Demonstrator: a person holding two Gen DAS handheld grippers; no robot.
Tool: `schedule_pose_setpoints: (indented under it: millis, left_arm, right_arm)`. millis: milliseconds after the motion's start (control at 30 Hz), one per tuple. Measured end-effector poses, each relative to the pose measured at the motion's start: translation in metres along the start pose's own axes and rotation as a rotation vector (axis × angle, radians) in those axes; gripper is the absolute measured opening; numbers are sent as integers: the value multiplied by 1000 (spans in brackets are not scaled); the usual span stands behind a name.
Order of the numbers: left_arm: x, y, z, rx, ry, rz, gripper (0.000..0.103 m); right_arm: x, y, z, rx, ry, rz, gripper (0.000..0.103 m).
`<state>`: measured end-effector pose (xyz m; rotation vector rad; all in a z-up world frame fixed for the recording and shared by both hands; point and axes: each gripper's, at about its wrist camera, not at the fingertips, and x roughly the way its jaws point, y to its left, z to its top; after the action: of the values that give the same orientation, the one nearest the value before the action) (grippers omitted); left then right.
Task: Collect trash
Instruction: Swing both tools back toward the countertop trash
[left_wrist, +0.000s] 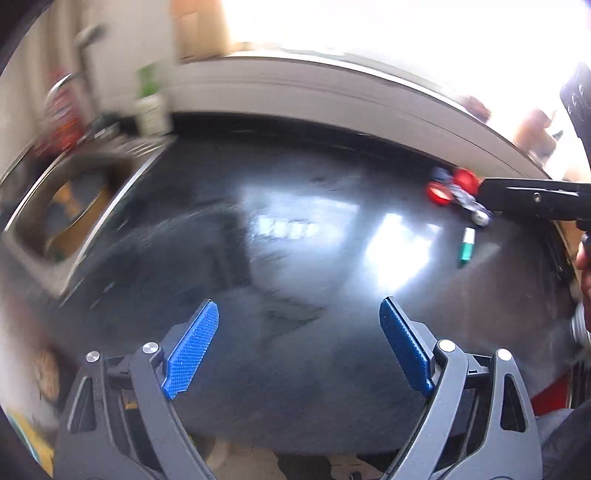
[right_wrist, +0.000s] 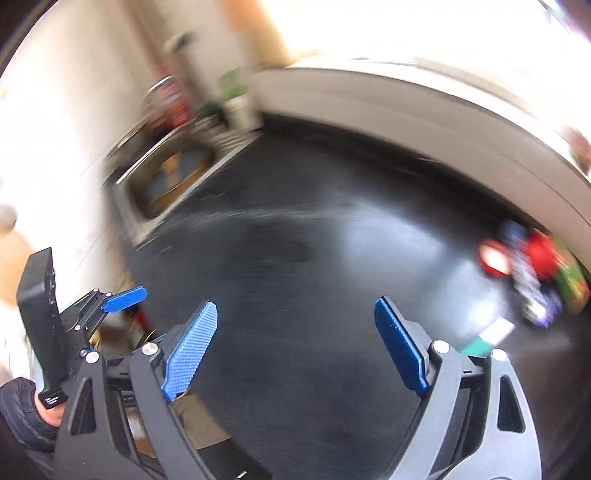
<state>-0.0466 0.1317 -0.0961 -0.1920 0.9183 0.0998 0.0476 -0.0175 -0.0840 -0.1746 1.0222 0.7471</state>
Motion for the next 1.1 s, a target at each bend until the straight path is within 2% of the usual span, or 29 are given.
schedule_pose_setpoints:
  millis: [167, 300, 400, 567, 700, 833, 1100]
  left_arm:
    - [31, -106, 34, 183, 21, -117, 87]
    - [50, -171, 47, 296, 41, -176, 87]
    - [61, -198, 49, 349, 53, -199, 87]
    - [81, -226, 58, 368, 73, -206, 87]
    - [102, -240, 65, 366, 102, -198, 87]
    - [128, -249, 70, 370, 141, -177, 87]
    - [186, -261, 75, 372, 208, -150, 87]
  right_arm:
    - [-52, -102, -28, 134, -71, -134, 84]
    - [-86, -166, -50, 198, -103, -197, 84]
    - [-104, -205, -64, 214, -109, -237, 84]
    - [-112, -248, -79, 233, -98, -250, 84]
    - [-101, -267, -79, 220, -81, -234, 84]
    - [-79, -294, -72, 222, -49, -213, 84]
    - [-20, -353, -37, 152, 10, -193, 84]
